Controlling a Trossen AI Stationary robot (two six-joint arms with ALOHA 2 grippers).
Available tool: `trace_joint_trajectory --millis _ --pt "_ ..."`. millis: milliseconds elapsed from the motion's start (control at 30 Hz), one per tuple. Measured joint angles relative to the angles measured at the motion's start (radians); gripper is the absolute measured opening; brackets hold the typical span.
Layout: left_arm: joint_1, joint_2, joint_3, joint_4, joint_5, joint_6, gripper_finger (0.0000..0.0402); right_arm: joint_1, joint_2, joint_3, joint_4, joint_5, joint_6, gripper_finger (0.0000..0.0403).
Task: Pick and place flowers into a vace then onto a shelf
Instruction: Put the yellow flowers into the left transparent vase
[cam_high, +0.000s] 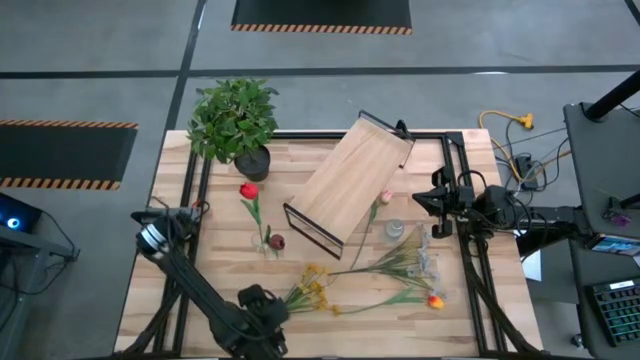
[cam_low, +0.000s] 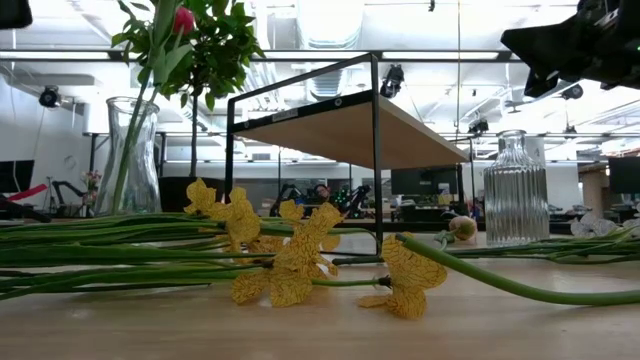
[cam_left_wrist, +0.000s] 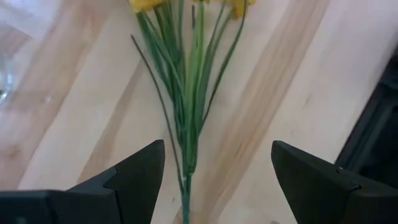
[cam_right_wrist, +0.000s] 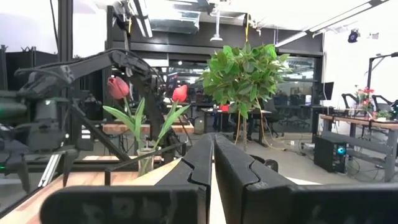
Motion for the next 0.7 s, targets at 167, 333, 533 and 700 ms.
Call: trace_joint_trajectory --millis 167,333,533,700 --pt "0.000 0.028 -0.006 -0.001 0.003 0.000 0.0276 0.000 0.000 0.000 0.000 0.000 0.000 0.0009" --pt "0.000 0.026 -0.066 -0.005 0.004 -0.014 0.0276 0.000 0.000 0.000 0.001 0.000 0.000 0.0009" --pt "0.000 0.025 -0.142 0.013 0.028 -0.017 0.0276 0.000 0.000 0.000 0.001 0.000 0.000 0.0009" --pt "0.000 0.024 -0.185 0.019 0.059 -0.020 0.0276 0.000 0.000 0.000 0.001 0.000 0.000 0.0009"
